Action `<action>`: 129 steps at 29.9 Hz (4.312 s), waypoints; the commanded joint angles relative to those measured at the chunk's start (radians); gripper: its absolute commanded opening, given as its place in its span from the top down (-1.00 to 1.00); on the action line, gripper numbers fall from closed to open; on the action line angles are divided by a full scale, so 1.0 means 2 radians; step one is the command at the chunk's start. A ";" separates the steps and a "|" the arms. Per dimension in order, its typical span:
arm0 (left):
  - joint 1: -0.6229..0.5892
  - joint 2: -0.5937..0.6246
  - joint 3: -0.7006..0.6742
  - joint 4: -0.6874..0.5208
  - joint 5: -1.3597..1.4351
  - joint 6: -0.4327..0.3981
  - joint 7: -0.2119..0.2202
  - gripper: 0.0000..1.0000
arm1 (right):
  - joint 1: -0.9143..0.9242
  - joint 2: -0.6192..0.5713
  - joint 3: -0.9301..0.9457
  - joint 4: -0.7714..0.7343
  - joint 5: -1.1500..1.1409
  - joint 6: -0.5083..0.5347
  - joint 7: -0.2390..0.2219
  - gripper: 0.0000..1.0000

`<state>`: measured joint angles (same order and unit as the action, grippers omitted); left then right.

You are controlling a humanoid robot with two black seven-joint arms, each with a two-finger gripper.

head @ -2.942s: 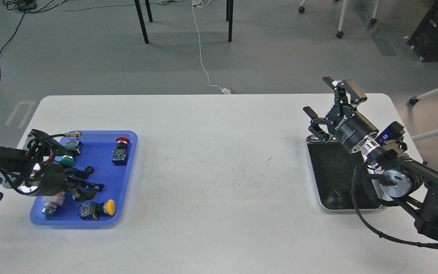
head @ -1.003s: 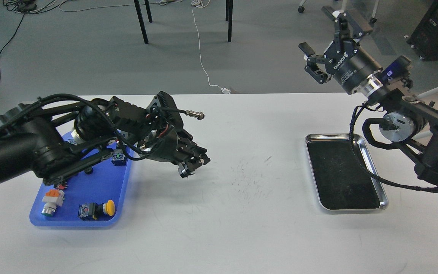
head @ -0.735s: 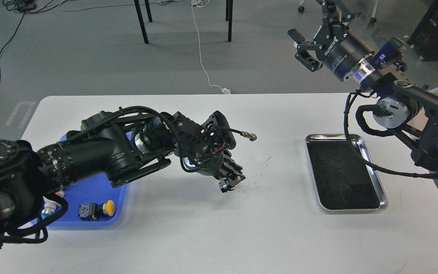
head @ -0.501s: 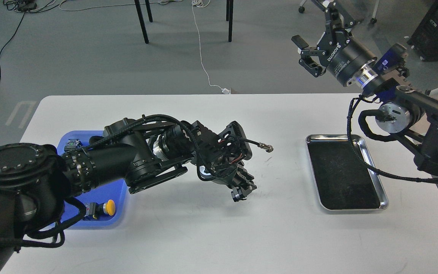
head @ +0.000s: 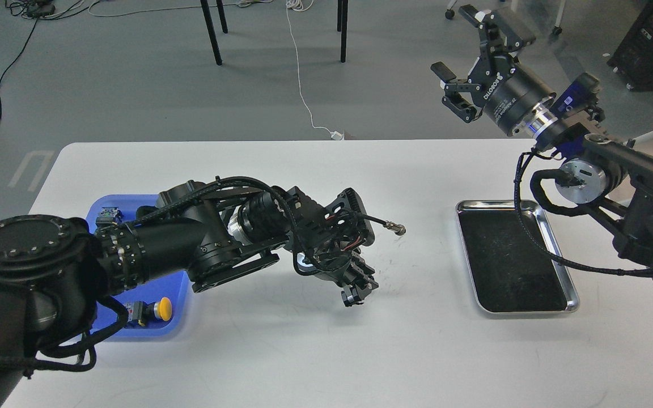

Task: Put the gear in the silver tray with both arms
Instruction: 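Carry the gear to the table center and release it, then lower the right gripper onto the black gear and grasp it, then move the gear over the silver tray and open the right gripper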

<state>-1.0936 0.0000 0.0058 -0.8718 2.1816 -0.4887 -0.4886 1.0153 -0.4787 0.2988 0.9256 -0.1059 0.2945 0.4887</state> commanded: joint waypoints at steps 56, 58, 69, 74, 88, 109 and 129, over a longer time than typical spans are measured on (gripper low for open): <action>0.392 0.261 -0.482 -0.165 -0.710 0.101 0.000 -0.96 | 0.174 0.139 -0.343 0.030 -0.702 0.097 0.000 -0.92; 0.392 0.262 -0.482 -0.166 -0.710 0.101 0.000 -0.96 | 0.174 0.150 -0.357 0.030 -0.721 0.095 0.000 -0.89; 0.395 0.266 -0.482 -0.176 -0.710 0.101 0.000 -0.96 | 0.168 0.170 -0.398 0.024 -0.749 0.016 0.000 -0.61; 0.396 0.266 -0.485 -0.177 -0.710 0.101 0.000 -0.96 | 0.168 0.188 -0.404 0.014 -0.752 0.008 0.000 -0.38; 0.396 0.266 -0.485 -0.179 -0.710 0.102 0.000 -0.96 | 0.168 0.204 -0.426 0.002 -0.756 0.008 0.000 -0.14; 0.396 0.265 -0.495 -0.179 -0.710 0.101 0.000 -0.96 | 0.185 0.203 -0.426 0.006 -0.753 0.009 0.000 0.66; 0.396 0.257 -0.491 -0.179 -0.710 0.092 0.000 -0.96 | 0.233 -0.032 -0.422 0.050 -0.748 0.010 0.000 0.66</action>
<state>-0.3006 0.5153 -0.9761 -1.2303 0.7624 -0.2923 -0.4889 1.4974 -0.4574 -0.5396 1.0240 -1.5998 0.3113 0.4885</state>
